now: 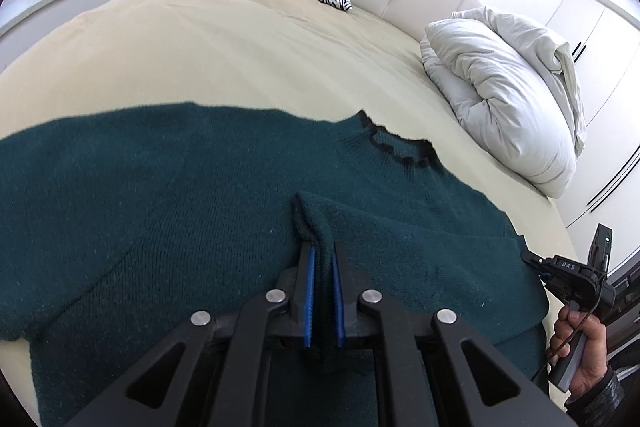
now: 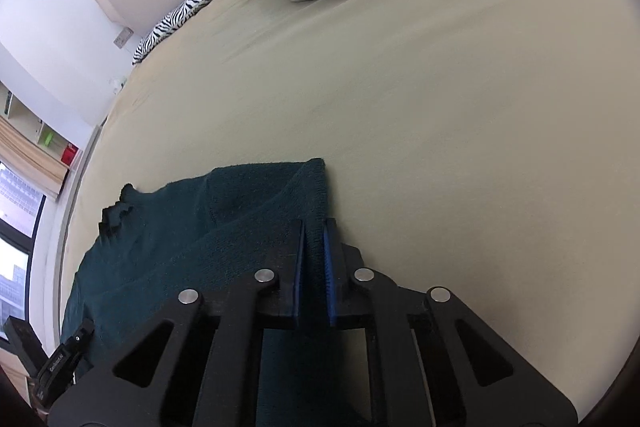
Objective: Fold small clothes
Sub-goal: 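Grasp the sweater side edge with the left gripper while the right gripper releases the sleeve, then lift and fold the sweater side with its sleeve over the body using the left gripper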
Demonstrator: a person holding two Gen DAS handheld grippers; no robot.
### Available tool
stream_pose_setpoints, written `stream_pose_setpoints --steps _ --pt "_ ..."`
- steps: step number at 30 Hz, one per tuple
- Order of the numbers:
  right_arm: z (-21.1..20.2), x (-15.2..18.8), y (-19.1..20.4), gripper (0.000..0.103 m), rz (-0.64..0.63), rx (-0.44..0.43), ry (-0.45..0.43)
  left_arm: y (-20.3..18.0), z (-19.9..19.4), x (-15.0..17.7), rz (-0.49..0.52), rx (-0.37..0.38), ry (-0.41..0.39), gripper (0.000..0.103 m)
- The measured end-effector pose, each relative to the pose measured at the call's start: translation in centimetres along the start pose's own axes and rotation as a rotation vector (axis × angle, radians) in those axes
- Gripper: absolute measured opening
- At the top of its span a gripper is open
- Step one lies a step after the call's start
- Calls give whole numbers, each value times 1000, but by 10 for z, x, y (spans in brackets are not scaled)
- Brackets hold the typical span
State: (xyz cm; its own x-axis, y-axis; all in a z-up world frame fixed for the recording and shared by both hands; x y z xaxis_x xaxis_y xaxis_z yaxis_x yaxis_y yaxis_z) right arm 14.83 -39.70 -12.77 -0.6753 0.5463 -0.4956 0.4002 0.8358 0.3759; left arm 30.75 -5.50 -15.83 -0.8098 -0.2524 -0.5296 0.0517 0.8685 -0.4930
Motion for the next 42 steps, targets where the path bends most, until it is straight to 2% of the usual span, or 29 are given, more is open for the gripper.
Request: stream_pose_setpoints --steps 3,5,6,8,10,13,15,17,19,22,23,26,27,30,33,35,36,38,42 --pt "-8 -1 3 5 -12 16 -45 -3 -3 -3 11 -2 -19 9" --pt "-11 -4 8 5 -14 19 -69 1 4 2 25 -32 -11 9" --pt "-9 -4 9 5 -15 19 -69 3 8 5 25 -38 -5 9" --pt "10 6 0 5 0 28 -13 8 10 6 8 -23 -9 11" --pt "11 7 -1 5 -3 16 -36 9 9 5 -1 -11 -5 11" --pt "5 6 3 9 -21 48 -25 11 7 4 -25 28 1 13" --pt "-11 5 10 12 -15 66 -32 13 2 3 -45 37 -9 18" --pt "-43 8 26 12 -35 19 -115 12 -2 3 -39 16 -28 26" --pt "-59 22 49 13 -112 -8 -139 8 1 5 -8 -9 -22 28" --pt "-40 49 59 13 -191 15 -52 8 0 4 -10 -20 -12 28" --pt "-20 62 51 15 -184 25 33 9 -2 5 -15 -19 -8 28" --pt "-27 62 42 14 -125 -41 -12 17 -18 7 -8 -34 -10 30" --pt "-33 61 40 14 -100 -38 -15 20 -26 8 -10 -40 -13 34" --pt "-70 55 37 18 -68 8 -99 40 -71 14 -34 -42 -59 49" --pt "-110 58 45 22 -49 -30 -169 75 -125 23 -113 -27 -117 58" --pt "-131 69 55 35 -45 -59 -198 110 -160 30 -206 -35 -163 63" --pt "-137 76 63 37 -50 -75 -201 129 -175 32 -261 -41 -183 63" --pt "-150 93 87 45 -82 -114 -192 174 -202 38 -398 -39 -222 65" --pt "-164 131 122 46 -124 -190 -134 247 -234 49 -634 -10 -269 66"
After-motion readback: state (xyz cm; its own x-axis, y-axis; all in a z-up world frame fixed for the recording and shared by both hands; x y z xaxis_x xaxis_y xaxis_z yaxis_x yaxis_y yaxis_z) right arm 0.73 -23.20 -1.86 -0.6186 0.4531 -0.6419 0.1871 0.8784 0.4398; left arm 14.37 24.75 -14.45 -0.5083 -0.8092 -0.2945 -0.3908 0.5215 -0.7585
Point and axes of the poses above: each gripper's, at about its wrist camera, not at the fingertips, and z roughly the way its jaws point, y to its left, x to its underside, the point moved 7 cm from there along z, roughly the way its jaws point, and after that the axes turned 7 degrees about -z, right-handed, at the moved point
